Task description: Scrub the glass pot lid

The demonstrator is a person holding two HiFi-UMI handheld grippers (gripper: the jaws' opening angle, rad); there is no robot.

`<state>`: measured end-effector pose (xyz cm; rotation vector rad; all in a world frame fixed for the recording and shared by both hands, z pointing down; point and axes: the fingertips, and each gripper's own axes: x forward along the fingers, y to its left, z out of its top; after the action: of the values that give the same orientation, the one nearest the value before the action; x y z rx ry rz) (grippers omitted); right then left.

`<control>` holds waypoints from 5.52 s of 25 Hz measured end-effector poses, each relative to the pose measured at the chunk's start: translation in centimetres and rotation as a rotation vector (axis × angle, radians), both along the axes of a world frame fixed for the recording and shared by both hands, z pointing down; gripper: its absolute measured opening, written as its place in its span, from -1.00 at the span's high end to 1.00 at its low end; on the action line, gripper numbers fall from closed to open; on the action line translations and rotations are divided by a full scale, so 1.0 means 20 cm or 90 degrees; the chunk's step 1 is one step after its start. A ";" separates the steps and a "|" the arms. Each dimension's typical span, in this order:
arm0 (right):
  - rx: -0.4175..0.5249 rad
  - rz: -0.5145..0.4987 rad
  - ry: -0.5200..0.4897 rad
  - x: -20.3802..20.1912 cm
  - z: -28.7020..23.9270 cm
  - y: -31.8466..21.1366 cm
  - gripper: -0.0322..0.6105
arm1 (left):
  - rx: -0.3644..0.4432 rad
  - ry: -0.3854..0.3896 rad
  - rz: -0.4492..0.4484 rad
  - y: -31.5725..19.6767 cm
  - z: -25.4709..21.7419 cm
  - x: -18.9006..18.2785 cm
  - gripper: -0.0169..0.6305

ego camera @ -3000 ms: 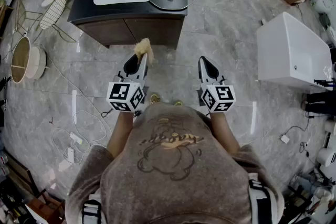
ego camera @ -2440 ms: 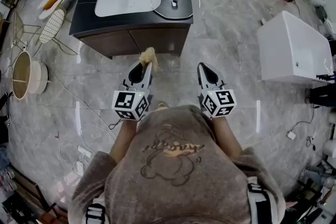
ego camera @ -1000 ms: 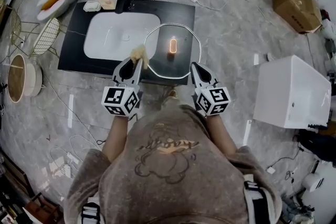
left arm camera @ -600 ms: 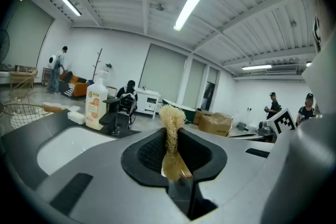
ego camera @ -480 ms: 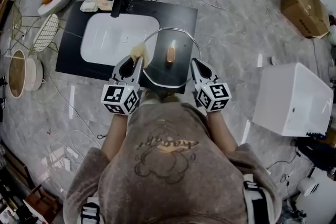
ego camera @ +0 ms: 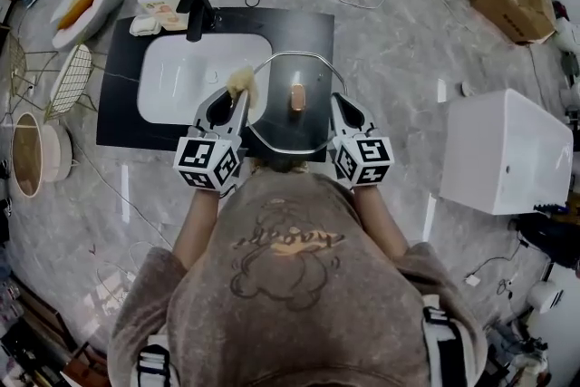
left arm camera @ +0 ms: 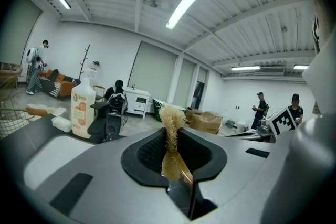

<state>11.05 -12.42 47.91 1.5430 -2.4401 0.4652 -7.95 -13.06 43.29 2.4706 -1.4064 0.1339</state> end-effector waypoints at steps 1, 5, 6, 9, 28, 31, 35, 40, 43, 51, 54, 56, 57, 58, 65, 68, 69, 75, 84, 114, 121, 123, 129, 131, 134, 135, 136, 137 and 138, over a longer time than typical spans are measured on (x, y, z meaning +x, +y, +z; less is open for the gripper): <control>-0.002 0.012 0.006 0.00 0.01 -0.01 0.90 | -0.002 0.003 0.002 -0.01 0.01 0.00 0.72; -0.015 0.017 0.014 -0.03 0.02 -0.02 0.52 | -0.005 0.013 0.013 -0.03 0.01 -0.01 0.72; -0.018 0.010 0.014 -0.04 0.03 -0.02 0.50 | -0.007 0.014 0.016 -0.03 0.02 -0.01 0.72; -0.034 -0.018 0.010 -0.11 0.05 -0.03 0.16 | -0.011 0.015 0.025 -0.04 0.03 -0.01 0.72; -0.177 -0.053 0.121 -0.38 0.61 -0.18 -0.03 | -0.040 0.021 -0.003 -0.04 0.10 -0.22 0.72; -0.178 -0.042 0.134 -0.39 0.65 -0.20 0.10 | -0.041 0.021 -0.008 -0.05 0.10 -0.25 0.72; -0.170 -0.036 0.156 -0.40 0.67 -0.23 0.05 | -0.042 0.019 -0.013 -0.04 0.10 -0.28 0.72; -0.193 -0.026 0.193 -0.41 0.75 -0.24 0.11 | -0.043 0.020 -0.021 -0.04 0.10 -0.31 0.72; -0.199 -0.021 0.192 -0.43 0.76 -0.24 0.12 | -0.045 0.017 -0.022 -0.04 0.11 -0.33 0.72; -0.211 0.011 0.166 -0.42 0.78 -0.27 0.17 | -0.052 0.023 -0.027 -0.07 0.12 -0.37 0.72; -0.212 0.022 0.162 -0.41 0.76 -0.27 0.19 | -0.048 0.026 -0.027 -0.08 0.11 -0.37 0.72; -0.213 0.025 0.161 -0.41 0.76 -0.27 0.20 | -0.044 0.030 -0.028 -0.09 0.09 -0.37 0.72; -0.215 0.025 0.161 -0.41 0.76 -0.27 0.21 | -0.043 0.033 -0.029 -0.09 0.09 -0.37 0.72; -0.217 0.025 0.162 -0.40 0.76 -0.26 0.22 | -0.041 0.034 -0.029 -0.10 0.08 -0.37 0.72; -0.200 0.009 0.177 -0.38 0.73 -0.22 0.31 | -0.035 0.035 -0.024 -0.11 0.07 -0.35 0.72; -0.169 -0.017 0.200 -0.39 0.67 -0.22 0.36 | -0.031 0.036 -0.020 -0.12 0.06 -0.34 0.72; -0.157 -0.025 0.205 -0.39 0.64 -0.23 0.36 | -0.030 0.036 -0.018 -0.12 0.06 -0.33 0.72; -0.090 -0.053 0.176 -0.39 0.39 -0.28 0.37 | -0.017 0.042 -0.012 -0.12 0.02 -0.28 0.72; -0.045 -0.048 -0.030 -0.25 0.04 -0.32 0.36 | 0.019 0.048 -0.033 -0.15 -0.06 -0.27 0.72; -0.102 -0.053 -0.813 -0.09 -0.10 -0.18 0.37 | 0.075 0.083 0.210 -0.05 -0.41 0.25 0.72; -0.105 -0.079 -0.837 -0.12 -0.14 -0.18 0.37 | 0.048 0.125 0.270 0.04 -0.41 0.41 0.72; -0.110 -0.086 -0.839 -0.13 -0.14 -0.17 0.37 | 0.042 0.144 0.279 0.05 -0.43 0.43 0.72; -0.124 -0.097 -0.863 -0.16 -0.15 -0.16 0.37 | 0.063 0.141 0.291 0.02 -0.45 0.45 0.72; -0.128 -0.103 -0.867 -0.17 -0.15 -0.15 0.37 | 0.066 0.144 0.286 0.00 -0.46 0.45 0.72; -0.132 -0.113 -0.872 -0.18 -0.16 -0.14 0.37 | 0.073 0.143 0.276 -0.05 -0.46 0.46 0.72; -0.133 -0.115 -0.873 -0.18 -0.16 -0.14 0.37 | 0.074 0.141 0.273 -0.07 -0.46 0.46 0.72; -0.134 -0.116 -0.874 -0.18 -0.16 -0.14 0.37 | 0.074 0.138 0.270 -0.09 -0.46 0.46 0.72; -0.135 -0.118 -0.873 -0.18 -0.17 -0.14 0.37 | 0.073 0.137 0.266 -0.11 -0.45 0.46 0.72; -0.135 -0.121 -0.871 -0.19 -0.17 -0.14 0.37 | 0.072 0.135 0.261 -0.13 -0.44 0.46 0.72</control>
<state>7.32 -15.15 44.55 0.9223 -3.0930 2.2038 1.27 -15.75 34.51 2.7404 -0.8332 -0.1218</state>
